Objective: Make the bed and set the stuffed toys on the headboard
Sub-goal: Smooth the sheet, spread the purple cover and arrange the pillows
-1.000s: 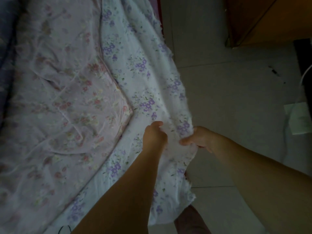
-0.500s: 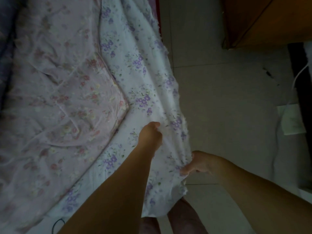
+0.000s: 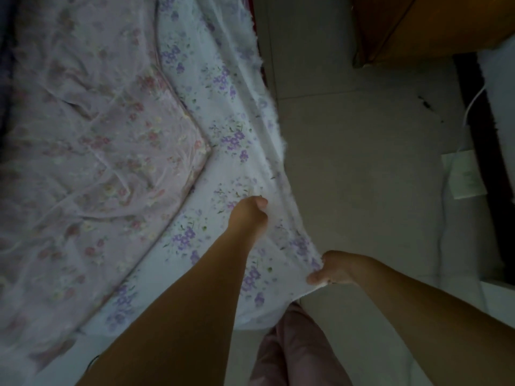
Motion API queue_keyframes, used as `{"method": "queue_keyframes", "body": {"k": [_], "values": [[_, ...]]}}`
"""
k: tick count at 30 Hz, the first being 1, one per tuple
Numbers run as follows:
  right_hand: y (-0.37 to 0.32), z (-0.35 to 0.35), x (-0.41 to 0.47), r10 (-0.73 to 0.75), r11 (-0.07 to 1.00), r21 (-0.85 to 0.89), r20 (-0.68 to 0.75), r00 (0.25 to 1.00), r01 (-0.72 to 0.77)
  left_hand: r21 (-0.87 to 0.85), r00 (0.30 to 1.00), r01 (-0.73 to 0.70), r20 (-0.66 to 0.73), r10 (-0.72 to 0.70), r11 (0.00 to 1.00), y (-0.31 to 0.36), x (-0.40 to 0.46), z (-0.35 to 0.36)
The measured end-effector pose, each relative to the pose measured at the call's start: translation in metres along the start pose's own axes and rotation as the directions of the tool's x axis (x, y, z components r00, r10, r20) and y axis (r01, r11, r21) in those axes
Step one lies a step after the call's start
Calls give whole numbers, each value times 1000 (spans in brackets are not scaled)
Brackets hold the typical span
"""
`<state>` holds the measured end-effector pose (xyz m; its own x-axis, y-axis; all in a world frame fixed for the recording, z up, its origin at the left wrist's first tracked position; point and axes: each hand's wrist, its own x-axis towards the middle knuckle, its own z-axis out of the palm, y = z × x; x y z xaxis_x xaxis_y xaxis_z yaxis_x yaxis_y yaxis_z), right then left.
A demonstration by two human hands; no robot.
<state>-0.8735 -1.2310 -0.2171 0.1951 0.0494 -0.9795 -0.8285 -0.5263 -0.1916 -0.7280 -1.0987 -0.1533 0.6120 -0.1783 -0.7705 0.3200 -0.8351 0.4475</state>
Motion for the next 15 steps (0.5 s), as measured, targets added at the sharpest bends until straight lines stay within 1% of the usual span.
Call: {"method": "queue_keyframes", "body": {"k": [2,5,6,7,10,12,15], "values": [[0,5,-2,36,998,-50,-59,998,-39,43,999,-9,42,8,999,-10,-7,1],[-9,6,-3,85,962,-239,-188,979,-129,78,997,-8,76,2,997,-22,-18,0],[-17,1,-7,76,961,-241,-237,968,-134,67,997,-5,76,0,998,-23,-21,-3],[-24,-5,-8,45,968,-224,-287,957,-113,64,997,-4,77,-1,998,-25,-22,-6],[-55,-33,-14,-17,997,-78,-417,909,-17,80,999,7,50,-11,997,-18,-21,-15],[-80,-57,-19,-81,996,-72,-463,883,53,19,1000,9,25,-10,1000,-7,-18,-26],[-113,-97,-19,-141,988,-123,-493,859,91,9,1000,-1,2,1,1000,12,-4,-42]]}}
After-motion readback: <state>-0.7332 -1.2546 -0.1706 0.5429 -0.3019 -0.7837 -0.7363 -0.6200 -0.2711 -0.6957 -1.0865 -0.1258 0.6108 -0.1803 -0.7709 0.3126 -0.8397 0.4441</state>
